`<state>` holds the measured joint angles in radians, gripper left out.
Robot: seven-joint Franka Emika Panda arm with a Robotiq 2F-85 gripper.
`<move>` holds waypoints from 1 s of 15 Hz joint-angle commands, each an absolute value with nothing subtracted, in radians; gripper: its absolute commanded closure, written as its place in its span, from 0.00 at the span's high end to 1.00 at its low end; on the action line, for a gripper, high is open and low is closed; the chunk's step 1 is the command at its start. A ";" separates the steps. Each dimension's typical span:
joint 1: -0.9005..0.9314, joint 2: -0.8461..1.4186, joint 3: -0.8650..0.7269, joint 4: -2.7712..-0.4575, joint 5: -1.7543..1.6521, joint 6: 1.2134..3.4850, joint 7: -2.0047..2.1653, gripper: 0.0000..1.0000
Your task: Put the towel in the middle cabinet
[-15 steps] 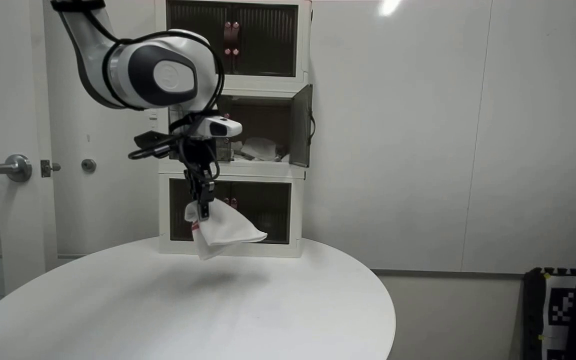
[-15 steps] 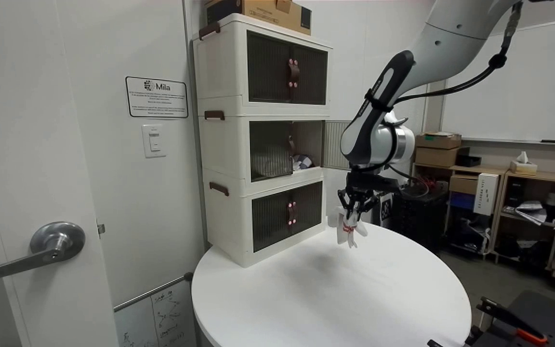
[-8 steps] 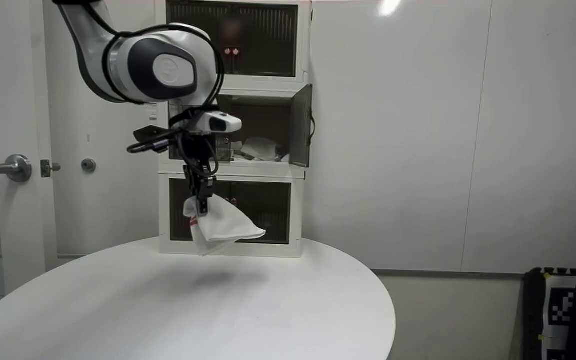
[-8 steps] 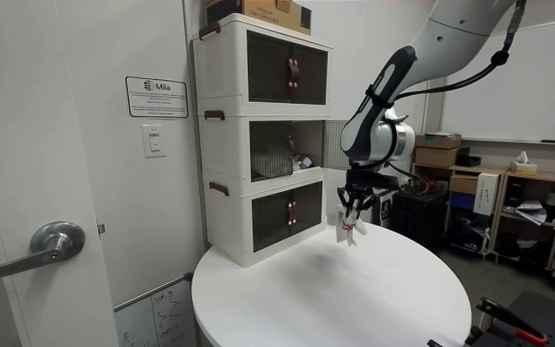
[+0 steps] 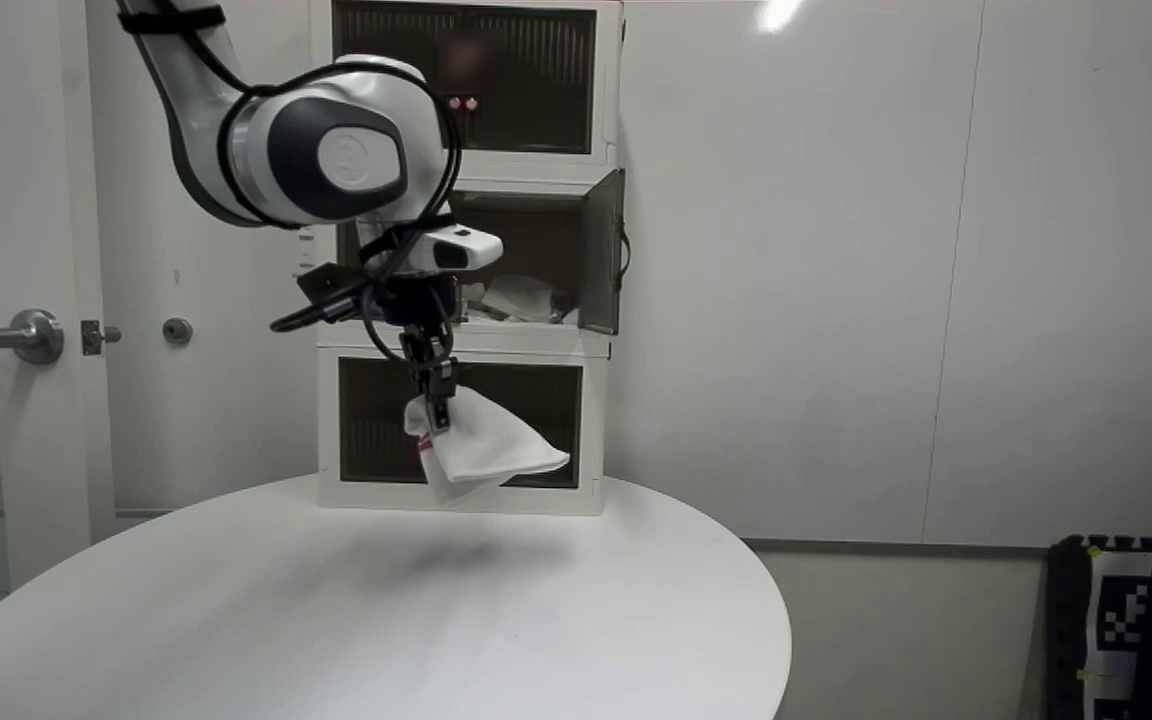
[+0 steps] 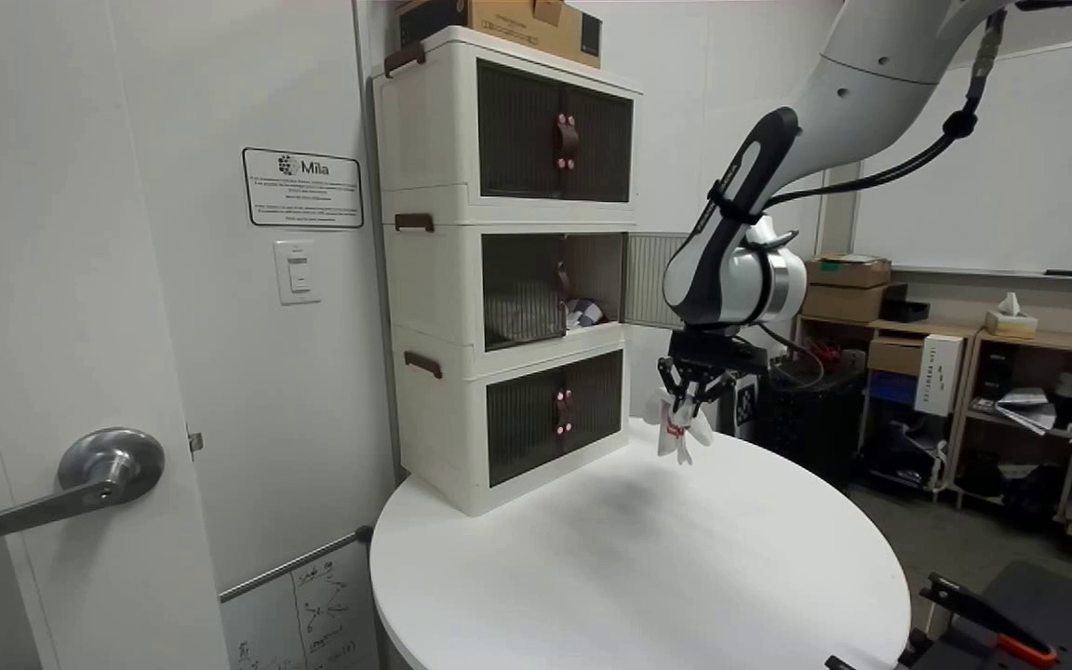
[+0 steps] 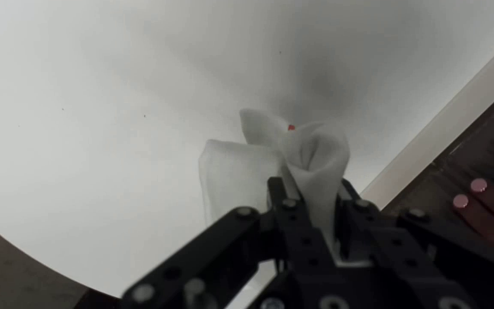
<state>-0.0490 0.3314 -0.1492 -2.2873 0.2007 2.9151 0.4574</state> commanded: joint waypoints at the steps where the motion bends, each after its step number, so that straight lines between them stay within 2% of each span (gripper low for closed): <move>1: -0.024 0.419 -0.165 -2.202 0.256 3.009 0.533 0.09; 7: 0.000 0.546 -0.154 -1.963 0.322 2.977 0.596 0.09; 15: 0.085 0.687 -0.245 -1.572 0.278 2.851 0.835 0.09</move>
<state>0.0509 0.6139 -0.2007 -1.7322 0.2912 2.9012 0.7337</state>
